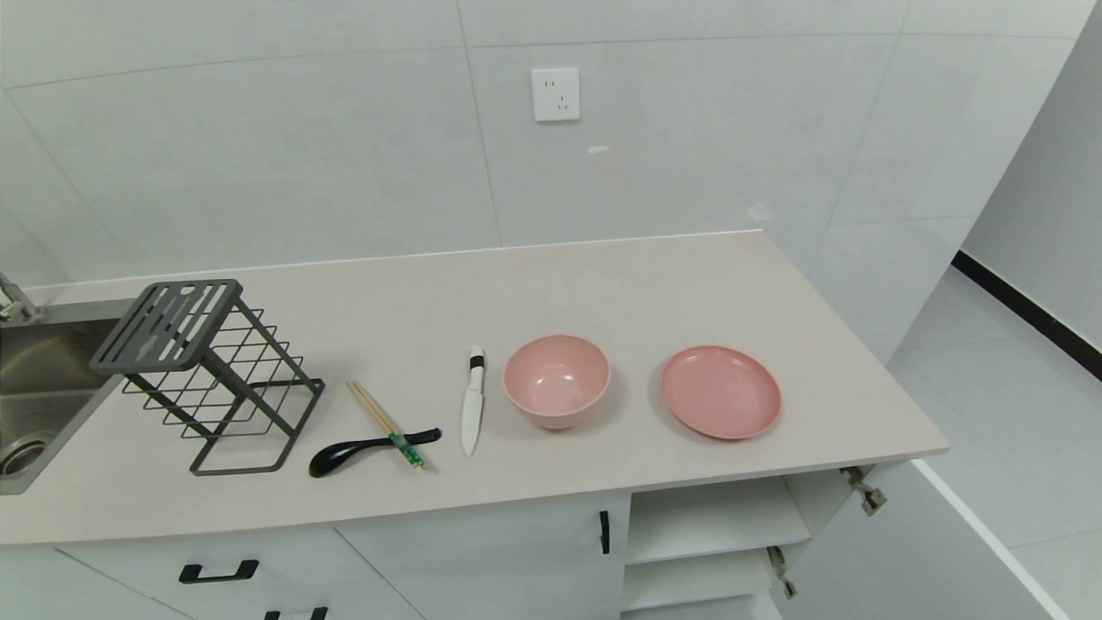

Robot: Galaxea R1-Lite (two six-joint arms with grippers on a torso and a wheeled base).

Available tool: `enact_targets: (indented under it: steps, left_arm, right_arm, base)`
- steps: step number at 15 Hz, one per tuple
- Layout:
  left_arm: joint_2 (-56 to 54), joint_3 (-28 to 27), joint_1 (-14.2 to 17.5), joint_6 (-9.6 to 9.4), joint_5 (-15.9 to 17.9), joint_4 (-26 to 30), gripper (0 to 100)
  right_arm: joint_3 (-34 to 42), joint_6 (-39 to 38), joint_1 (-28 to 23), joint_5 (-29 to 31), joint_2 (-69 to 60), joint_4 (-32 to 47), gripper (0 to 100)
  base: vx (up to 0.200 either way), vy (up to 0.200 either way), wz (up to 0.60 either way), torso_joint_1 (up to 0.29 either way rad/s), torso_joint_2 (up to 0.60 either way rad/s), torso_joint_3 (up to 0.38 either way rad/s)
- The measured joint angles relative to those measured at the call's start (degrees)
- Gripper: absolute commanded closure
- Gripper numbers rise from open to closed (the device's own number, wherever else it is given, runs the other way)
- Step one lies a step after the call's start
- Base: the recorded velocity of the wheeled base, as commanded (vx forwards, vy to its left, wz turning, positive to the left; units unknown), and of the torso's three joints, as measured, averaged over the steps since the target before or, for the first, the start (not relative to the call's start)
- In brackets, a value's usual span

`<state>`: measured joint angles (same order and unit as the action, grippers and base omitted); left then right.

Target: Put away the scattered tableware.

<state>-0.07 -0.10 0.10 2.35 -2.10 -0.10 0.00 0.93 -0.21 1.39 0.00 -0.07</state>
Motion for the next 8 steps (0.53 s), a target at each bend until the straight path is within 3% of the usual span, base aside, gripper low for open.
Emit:
enact_targets:
  steps: [5, 8]
  left_arm:
    - [0.0, 0.0, 0.0, -0.09, 0.0, 0.0, 0]
    - [0.0, 0.0, 0.0, -0.01, 0.0, 0.0, 0]
  right_arm:
    - [0.0, 0.0, 0.0, -0.1, 0.0, 0.0, 0]
    - [0.0, 0.1, 0.0, 0.0, 0.0, 0.0, 0]
  base:
    - [0.200, 0.000, 0.00, 0.009, -0.01, -0.001]
    - [0.000, 0.000, 0.00, 0.000, 0.00, 0.000]
